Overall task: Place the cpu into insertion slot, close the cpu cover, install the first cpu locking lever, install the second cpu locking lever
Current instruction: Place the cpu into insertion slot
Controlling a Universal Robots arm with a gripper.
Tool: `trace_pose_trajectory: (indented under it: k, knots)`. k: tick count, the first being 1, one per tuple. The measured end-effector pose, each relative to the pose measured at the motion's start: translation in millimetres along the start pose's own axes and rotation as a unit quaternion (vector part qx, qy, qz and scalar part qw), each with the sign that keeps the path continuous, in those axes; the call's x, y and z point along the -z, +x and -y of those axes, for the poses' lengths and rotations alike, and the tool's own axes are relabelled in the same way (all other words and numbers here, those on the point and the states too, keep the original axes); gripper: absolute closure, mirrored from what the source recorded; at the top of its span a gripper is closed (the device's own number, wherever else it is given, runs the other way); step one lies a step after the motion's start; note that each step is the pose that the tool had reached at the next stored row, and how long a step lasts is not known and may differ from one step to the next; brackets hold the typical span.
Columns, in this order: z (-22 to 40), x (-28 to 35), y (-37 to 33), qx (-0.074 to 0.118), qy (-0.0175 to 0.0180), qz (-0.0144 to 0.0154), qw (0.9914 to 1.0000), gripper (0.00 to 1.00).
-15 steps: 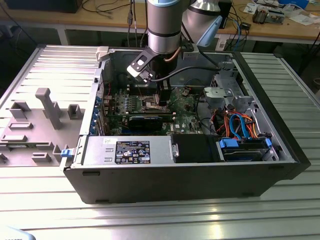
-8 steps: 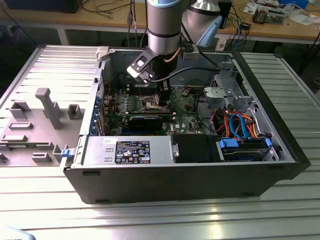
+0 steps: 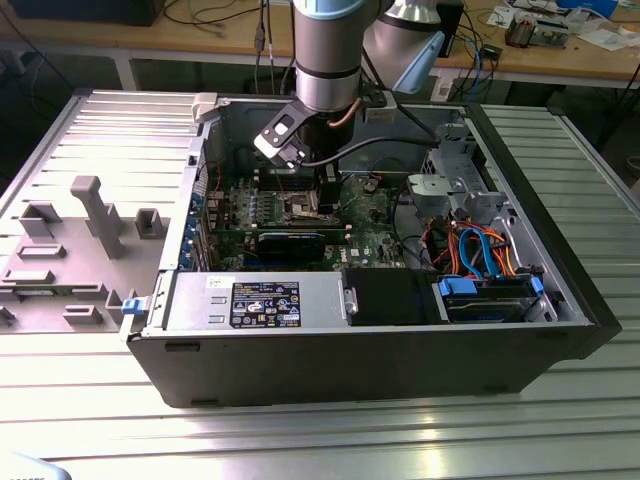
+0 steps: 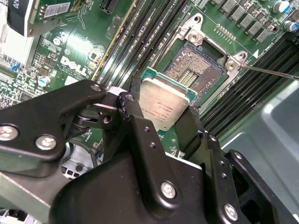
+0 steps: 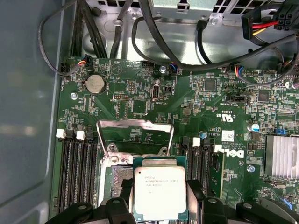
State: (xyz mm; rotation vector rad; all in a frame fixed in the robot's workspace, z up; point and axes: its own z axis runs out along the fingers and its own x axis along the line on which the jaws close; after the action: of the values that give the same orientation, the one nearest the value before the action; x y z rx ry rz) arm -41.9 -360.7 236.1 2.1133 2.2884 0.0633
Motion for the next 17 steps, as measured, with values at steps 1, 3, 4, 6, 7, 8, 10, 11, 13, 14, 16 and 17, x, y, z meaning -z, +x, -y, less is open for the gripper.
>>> trace_pose_trajectory:
  k: [1,3,4,6,7,8,10,11,13,14,16,17]
  knots:
    - [-0.1,-0.1,0.4,0.000,0.0000,0.0000,1.00000,0.46]
    - [-0.1,-0.2,0.7,0.000,0.0000,0.0000,1.00000,0.46]
    - [-0.1,-0.2,0.8,0.000,0.0000,0.0000,1.00000,0.46]
    - [-0.1,-0.4,1.1,0.000,0.0000,0.0000,1.00000,0.46]
    - [-0.1,-0.5,1.2,0.000,0.0000,0.0000,1.00000,0.46]
    - [-0.1,-0.5,1.3,0.000,0.0000,0.0000,1.00000,0.46]
    - [-0.1,-0.8,2.0,0.000,0.0000,0.0000,1.00000,0.46]
    - [0.3,-1.9,6.8,0.000,0.0000,0.0000,1.00000,0.46]
    - [6.2,-3.0,7.7,-0.002,0.0000,0.0001,1.00000,0.46]
    - [7.4,-3.1,7.8,-0.002,0.0000,0.0001,1.00000,0.46]
    - [8.3,-3.3,7.9,-0.003,0.0000,0.0002,1.00000,0.46]
    - [8.6,-3.3,7.9,-0.003,0.0000,0.0002,1.00000,0.46]
